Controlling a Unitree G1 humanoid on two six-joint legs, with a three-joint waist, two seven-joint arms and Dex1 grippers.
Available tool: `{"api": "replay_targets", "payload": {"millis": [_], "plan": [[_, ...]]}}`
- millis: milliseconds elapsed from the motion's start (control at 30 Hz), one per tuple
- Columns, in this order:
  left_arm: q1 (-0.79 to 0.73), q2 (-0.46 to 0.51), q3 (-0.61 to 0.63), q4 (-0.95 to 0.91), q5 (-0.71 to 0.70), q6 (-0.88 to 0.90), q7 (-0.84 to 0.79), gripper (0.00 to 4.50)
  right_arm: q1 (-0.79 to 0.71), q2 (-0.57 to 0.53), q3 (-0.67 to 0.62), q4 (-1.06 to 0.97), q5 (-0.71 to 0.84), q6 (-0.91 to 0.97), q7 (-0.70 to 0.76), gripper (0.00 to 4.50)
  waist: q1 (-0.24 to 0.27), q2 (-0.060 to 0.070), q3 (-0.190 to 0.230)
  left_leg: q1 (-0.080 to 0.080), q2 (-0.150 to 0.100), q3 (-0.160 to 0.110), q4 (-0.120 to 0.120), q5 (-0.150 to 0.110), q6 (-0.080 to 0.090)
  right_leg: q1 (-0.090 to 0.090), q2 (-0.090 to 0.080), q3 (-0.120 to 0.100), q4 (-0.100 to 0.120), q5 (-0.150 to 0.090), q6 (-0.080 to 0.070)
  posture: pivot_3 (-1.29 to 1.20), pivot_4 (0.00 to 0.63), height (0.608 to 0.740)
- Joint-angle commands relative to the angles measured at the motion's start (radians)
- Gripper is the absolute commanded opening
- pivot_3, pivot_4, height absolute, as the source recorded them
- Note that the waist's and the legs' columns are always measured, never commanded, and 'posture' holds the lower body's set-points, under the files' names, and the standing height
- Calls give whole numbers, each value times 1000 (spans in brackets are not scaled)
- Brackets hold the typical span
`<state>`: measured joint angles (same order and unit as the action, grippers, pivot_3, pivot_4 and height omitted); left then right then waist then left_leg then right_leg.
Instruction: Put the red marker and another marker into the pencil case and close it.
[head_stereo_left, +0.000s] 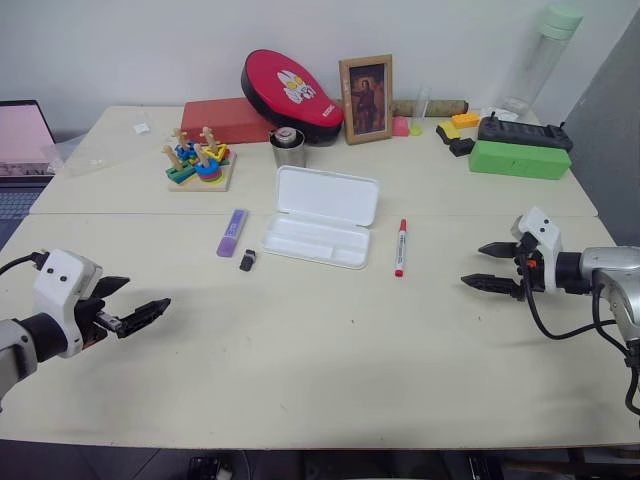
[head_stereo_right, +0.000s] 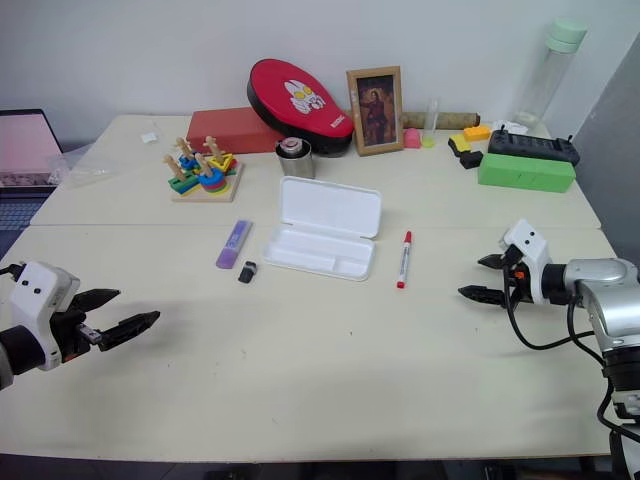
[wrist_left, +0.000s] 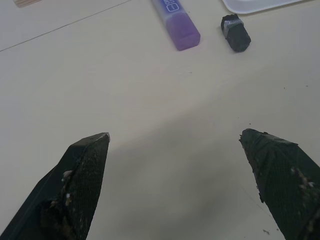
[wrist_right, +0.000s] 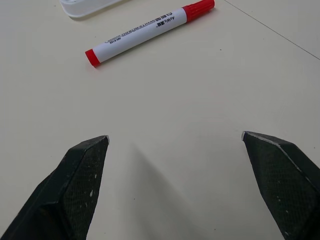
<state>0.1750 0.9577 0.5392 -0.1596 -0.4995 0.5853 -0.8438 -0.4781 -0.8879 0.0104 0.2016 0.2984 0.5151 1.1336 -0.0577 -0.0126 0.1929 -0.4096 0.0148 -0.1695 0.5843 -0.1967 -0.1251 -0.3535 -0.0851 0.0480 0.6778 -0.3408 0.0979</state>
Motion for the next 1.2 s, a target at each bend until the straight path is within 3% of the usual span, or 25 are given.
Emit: {"api": "replay_targets", "payload": {"millis": [33, 900, 1200], "plan": [[8, 4, 36, -1, 2, 0, -16, 4500, -4, -10, -36, -26, 18, -2, 10, 4490, 0, 0, 0, 0, 0, 0, 0, 0, 0, 0, 0, 0, 0, 0, 0, 0, 150, 740], [15, -18, 14, 14, 30, -12, -20, 4500, 13, -20, -30, -52, 15, 14, 31, 4490, 0, 0, 0, 0, 0, 0, 0, 0, 0, 0, 0, 0, 1, 0, 0, 0, 150, 740], [9, -32, 5, -19, -18, 6, -61, 4500, -7, 18, -25, -163, 45, 74, 5, 4490, -1, 0, 0, 0, 0, 0, 2, 0, 0, 0, 0, 0, 2, 0, 0, 0, 150, 740]]}}
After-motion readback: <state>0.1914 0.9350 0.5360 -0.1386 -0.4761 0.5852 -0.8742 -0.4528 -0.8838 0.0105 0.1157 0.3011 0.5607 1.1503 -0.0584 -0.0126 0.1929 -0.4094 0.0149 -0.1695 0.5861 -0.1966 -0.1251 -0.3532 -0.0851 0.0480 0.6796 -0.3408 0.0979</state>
